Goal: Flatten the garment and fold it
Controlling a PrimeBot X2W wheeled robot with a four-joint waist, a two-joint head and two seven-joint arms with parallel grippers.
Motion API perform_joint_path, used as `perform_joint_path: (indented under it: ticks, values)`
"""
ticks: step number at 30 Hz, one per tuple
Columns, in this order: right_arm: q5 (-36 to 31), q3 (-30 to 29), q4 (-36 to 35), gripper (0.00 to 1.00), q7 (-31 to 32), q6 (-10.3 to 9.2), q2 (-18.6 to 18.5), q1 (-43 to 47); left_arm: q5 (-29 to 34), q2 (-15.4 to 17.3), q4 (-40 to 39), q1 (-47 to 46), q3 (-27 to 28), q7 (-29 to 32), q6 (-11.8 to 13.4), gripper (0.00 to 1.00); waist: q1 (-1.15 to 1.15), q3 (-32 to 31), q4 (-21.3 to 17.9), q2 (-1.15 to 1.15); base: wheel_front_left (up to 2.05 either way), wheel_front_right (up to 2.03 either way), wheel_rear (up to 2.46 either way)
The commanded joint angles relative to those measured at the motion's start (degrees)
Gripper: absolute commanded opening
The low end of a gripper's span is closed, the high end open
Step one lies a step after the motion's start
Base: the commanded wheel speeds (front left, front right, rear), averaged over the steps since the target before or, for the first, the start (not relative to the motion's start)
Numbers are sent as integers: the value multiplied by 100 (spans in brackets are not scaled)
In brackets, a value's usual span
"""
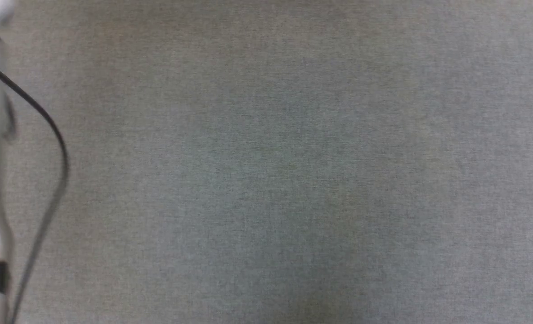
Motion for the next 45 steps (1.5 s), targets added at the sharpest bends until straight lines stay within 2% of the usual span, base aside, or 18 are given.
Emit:
perform_joint_path:
  ticks: [1, 6, 12, 17, 24, 29, 38, 45]
  values:
    - [89, 111, 61, 0, -50, -9, -13, 293, 16, -28, 52, 325, -45, -80, -6, 0, -2, -142, 73, 0, 0, 0, 0]
    - [393, 632, 60, 0, -56, -9, -224, 1342, -92, -85, 155, 1575, -203, -231, 44, 0, -2, -608, 152, 0, 0, 0, 0]
    - [855, 1096, -308, 0, 405, -9, -777, 2575, -169, 204, 27, 3026, -290, -190, 120, 0, -2, -1267, 227, 0, 0, 0, 0]
    - [1258, 1279, -786, 0, 1070, -9, -1285, 3414, -260, 520, -320, 3968, -375, 190, 92, 0, -2, -1736, 281, 0, 0, 0, 0]
    - [1717, 1258, -1481, 0, 1958, -9, -1851, 4475, -363, 907, -895, 5011, -578, 768, -8, 0, -2, -2262, 351, 0, 0, 0, 0]
    - [2018, 1034, -1944, 0, 2575, -9, -2106, 5410, -511, 1119, -1398, 5830, -643, 1098, 55, 0, -2, -2620, 386, 0, 0, 0, 0]
    - [2224, 211, -2666, 0, 3476, -9, -2145, 7129, -854, 1370, -2322, 7245, -677, 1506, 311, 0, -2, -2964, 411, 0, 0, 0, 0]
    - [2000, -534, -3215, 0, 3973, -9, -1707, 8404, -1142, 1149, -2799, 7998, -838, 1577, 475, 0, -2, -2988, 472, 0, 0, 0, 0]
